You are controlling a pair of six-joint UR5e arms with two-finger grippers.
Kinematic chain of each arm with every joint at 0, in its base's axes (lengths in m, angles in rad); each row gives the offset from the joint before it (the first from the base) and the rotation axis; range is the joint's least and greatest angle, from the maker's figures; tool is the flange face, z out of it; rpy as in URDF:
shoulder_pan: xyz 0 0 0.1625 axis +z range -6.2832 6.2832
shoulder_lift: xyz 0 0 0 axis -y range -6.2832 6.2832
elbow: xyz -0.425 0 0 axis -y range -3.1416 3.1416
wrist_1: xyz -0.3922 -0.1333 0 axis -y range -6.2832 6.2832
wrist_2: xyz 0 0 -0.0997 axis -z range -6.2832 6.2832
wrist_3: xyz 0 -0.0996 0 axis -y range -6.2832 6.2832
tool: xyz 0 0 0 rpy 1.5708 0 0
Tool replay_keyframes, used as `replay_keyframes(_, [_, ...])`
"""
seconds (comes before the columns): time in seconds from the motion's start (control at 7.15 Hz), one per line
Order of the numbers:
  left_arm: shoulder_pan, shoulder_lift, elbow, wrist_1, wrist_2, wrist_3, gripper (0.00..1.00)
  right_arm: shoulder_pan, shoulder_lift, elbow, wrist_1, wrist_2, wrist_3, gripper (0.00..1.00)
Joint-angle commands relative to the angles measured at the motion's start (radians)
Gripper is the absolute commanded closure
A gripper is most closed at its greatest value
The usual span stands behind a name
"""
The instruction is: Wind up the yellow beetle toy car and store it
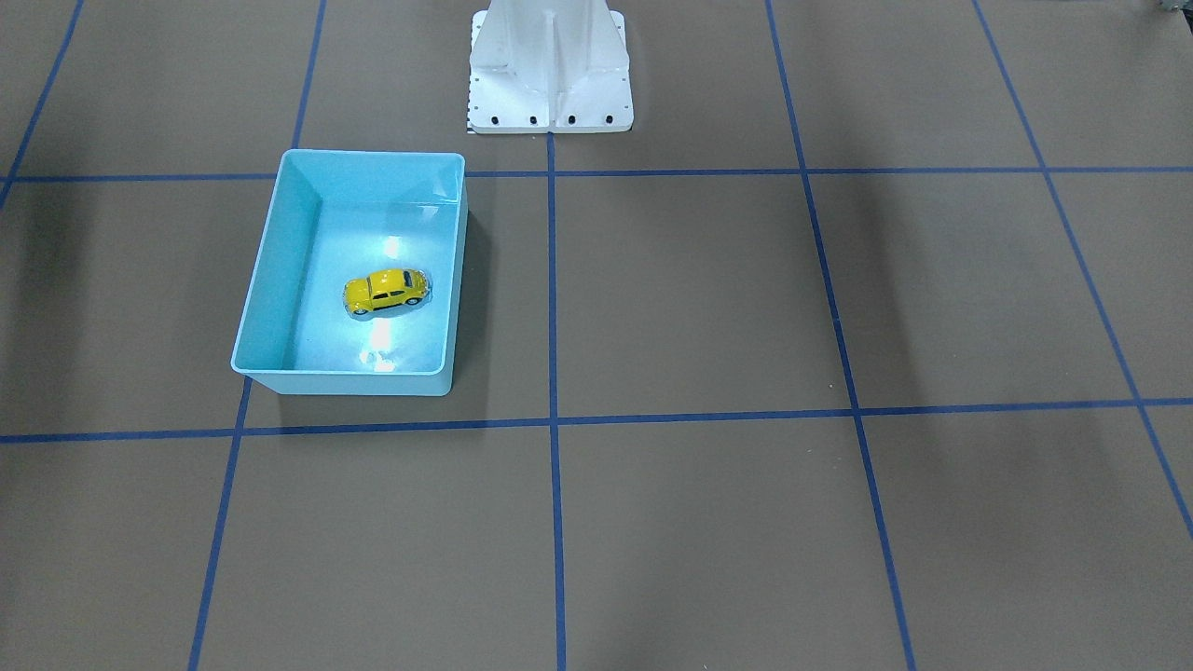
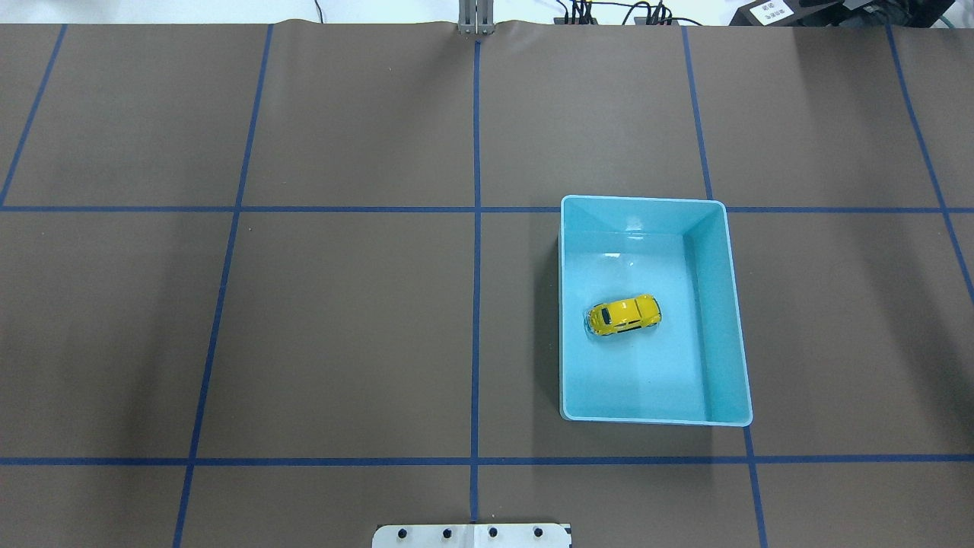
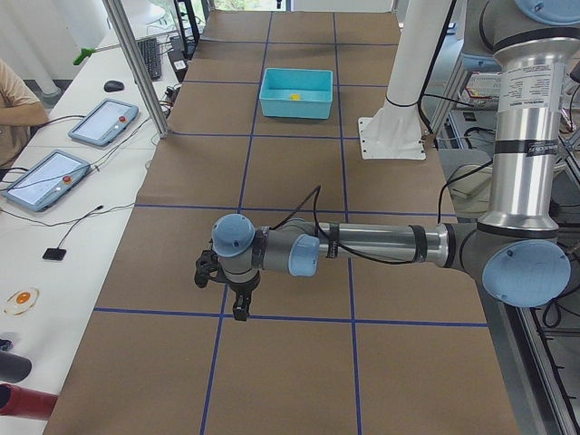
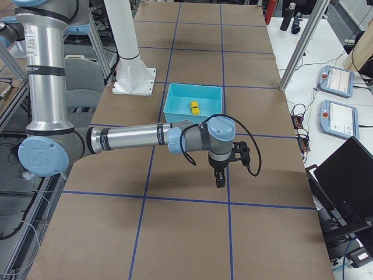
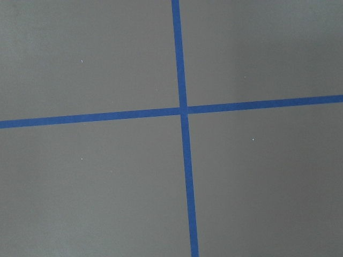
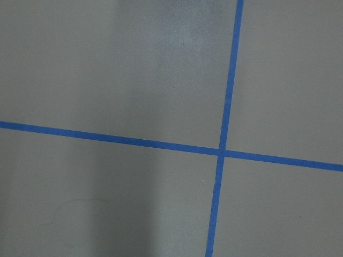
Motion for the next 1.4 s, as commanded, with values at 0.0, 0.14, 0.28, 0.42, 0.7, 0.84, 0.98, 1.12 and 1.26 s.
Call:
replay_keyframes(0.0, [0.0, 0.001, 0.005, 0.0, 0.0, 0.003, 0.0, 0.007, -0.014, 0.001, 0.005, 0.019, -0.001, 0.0])
replay_keyframes(0.14, [0.0, 0.0, -0.003, 0.0, 0.0, 0.005, 0.0, 0.007, -0.005, 0.003, 0.004, 0.011, -0.002, 0.0])
replay_keyframes(0.28, [0.0, 0.001, -0.006, 0.0, -0.018, 0.005, 0.0, 0.007, 0.001, 0.004, 0.002, 0.008, -0.001, 0.0])
replay_keyframes(0.42, [0.0, 0.001, 0.003, 0.0, -0.026, 0.006, 0.0, 0.007, 0.001, 0.004, 0.0, 0.008, 0.002, 0.0])
replay_keyframes(0.7, [0.001, 0.006, 0.003, 0.0, -0.026, 0.006, 0.0, 0.007, 0.001, 0.001, -0.003, 0.017, 0.005, 0.0])
replay_keyframes(0.84, [0.001, 0.007, 0.008, 0.0, -0.025, 0.005, 0.0, 0.007, 0.001, 0.003, -0.001, 0.014, 0.005, 0.0])
replay_keyframes(0.98, [0.001, 0.007, 0.014, 0.0, -0.023, 0.003, 0.0, 0.007, 0.001, 0.004, -0.001, 0.013, 0.005, 0.0])
replay_keyframes(1.12, [0.0, 0.009, 0.017, 0.0, -0.025, 0.002, 0.0, 0.007, 0.001, 0.004, -0.001, 0.013, 0.005, 0.0])
replay_keyframes(1.26, [0.001, 0.009, 0.017, 0.0, -0.026, 0.0, 0.0, 0.007, 0.001, 0.004, -0.001, 0.013, 0.005, 0.0])
